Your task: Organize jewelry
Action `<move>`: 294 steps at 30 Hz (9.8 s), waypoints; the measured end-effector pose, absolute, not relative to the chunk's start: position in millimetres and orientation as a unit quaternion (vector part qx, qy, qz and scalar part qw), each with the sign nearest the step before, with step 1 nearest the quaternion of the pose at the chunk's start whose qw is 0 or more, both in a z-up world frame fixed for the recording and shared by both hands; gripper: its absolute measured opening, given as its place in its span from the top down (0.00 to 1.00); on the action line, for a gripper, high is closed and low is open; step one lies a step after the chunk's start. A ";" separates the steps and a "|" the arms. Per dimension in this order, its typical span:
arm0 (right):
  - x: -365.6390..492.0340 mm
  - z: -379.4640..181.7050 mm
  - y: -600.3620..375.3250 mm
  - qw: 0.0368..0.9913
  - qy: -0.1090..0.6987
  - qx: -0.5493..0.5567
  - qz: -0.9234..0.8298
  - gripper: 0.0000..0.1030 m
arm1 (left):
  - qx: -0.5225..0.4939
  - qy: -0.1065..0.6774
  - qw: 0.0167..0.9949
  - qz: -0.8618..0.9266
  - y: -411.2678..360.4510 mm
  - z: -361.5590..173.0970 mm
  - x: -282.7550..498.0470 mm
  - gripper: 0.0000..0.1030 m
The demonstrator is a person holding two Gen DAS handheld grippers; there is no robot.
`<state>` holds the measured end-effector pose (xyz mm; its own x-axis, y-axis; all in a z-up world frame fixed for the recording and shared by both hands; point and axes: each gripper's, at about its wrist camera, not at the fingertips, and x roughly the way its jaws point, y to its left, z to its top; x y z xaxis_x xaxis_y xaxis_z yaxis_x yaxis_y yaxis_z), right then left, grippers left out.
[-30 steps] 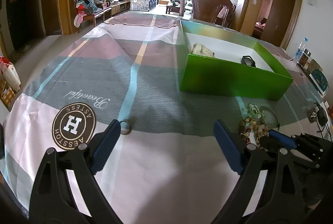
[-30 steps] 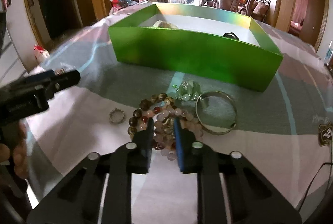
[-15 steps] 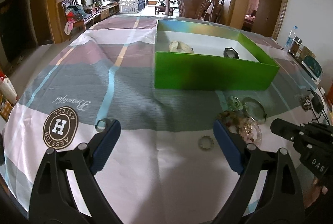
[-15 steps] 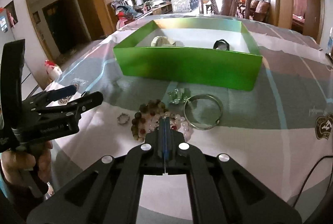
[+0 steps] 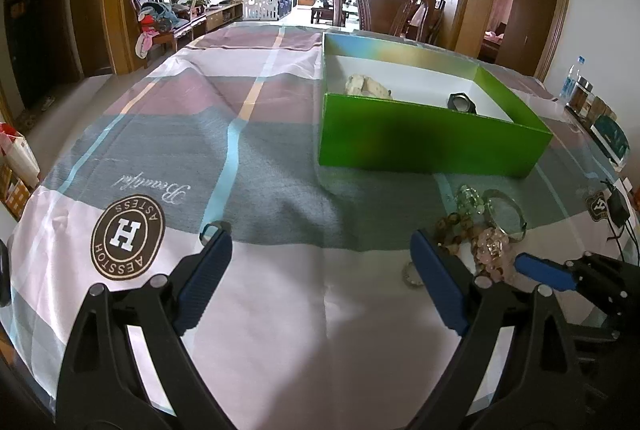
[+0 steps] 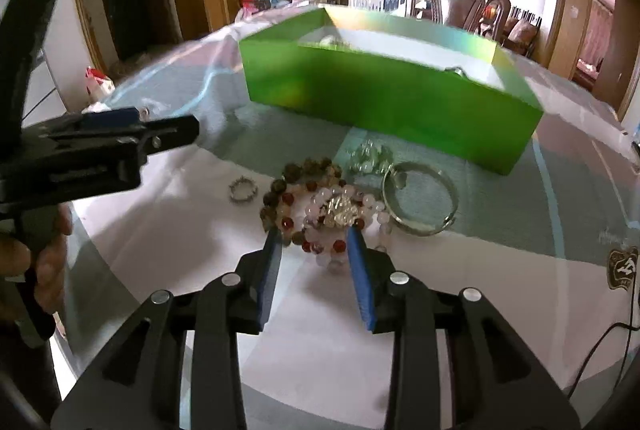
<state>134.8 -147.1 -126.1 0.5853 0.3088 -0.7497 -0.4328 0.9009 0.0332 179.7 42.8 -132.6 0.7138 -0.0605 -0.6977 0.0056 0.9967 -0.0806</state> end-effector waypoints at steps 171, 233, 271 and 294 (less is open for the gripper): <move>48.4 -64.3 -234.9 0.945 0.277 0.066 0.159 0.31 | -0.008 0.317 0.947 -0.044 33.1 -101.6 104.1 0.04; 142.9 -105.9 -176.8 0.907 0.365 0.027 0.209 0.79 | -0.017 0.349 0.937 -0.019 71.6 -126.0 135.7 0.04; 85.8 -82.0 -220.5 0.919 0.332 0.049 0.207 0.79 | -0.006 0.368 0.930 -0.012 84.4 -117.0 151.8 0.99; 99.2 -99.3 -213.5 0.906 0.353 0.053 0.225 0.79 | 0.031 0.407 0.912 0.029 117.6 -137.7 172.5 0.61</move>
